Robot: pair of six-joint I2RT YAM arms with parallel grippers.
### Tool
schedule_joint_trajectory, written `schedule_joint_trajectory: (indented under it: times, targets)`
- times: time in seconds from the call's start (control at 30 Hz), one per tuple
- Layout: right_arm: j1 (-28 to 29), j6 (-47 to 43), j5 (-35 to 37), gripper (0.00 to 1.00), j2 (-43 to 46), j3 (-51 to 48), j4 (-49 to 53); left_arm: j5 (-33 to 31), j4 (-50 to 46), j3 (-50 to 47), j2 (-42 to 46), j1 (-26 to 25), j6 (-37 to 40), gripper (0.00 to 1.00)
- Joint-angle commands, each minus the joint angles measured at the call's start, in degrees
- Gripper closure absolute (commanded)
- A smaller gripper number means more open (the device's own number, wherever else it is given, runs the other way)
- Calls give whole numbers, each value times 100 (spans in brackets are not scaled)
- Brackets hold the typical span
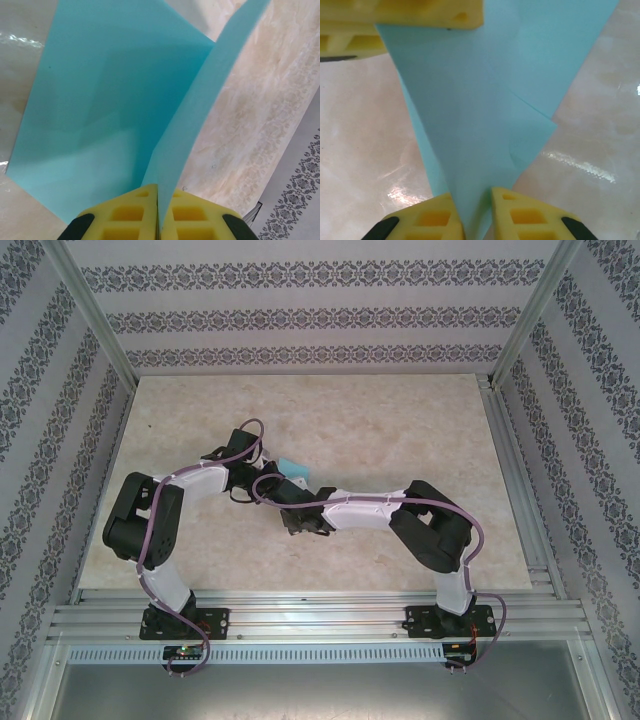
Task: Fold a paper plane with a square sheet of paper (fold left side to right side)
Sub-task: Fourth fold the wing at the center of the table.
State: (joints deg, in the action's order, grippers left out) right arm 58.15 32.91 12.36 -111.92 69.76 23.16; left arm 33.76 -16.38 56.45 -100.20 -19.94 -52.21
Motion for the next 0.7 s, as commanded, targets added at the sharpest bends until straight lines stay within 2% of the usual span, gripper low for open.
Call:
schedule_joint_trajectory:
  times: [0.0, 0.13, 0.17, 0.27, 0.37, 0.53, 0.67]
  targets:
    - [80, -38, -49, 84, -39, 91, 58, -69, -137, 169, -86, -51, 145, 92]
    - [72, -49, -165, 87, -114, 129, 72, -72, -287, 305, -78, -37, 273, 87]
    - [74, -60, -189, 87, -136, 143, 80, -59, -340, 361, -71, -20, 333, 83]
    - [74, -68, -237, 87, -185, 188, 108, -93, -668, 570, 9, 79, 583, 60]
    - [73, -86, -295, 87, -233, 231, 136, -154, -959, 698, 203, 253, 811, 46]
    - [65, -140, -338, 87, -284, 308, 238, -200, -1185, 543, 659, 648, 1045, 39]
    - [58, -192, -272, 87, -291, 346, 363, -192, -999, 27, 1001, 943, 972, 38]
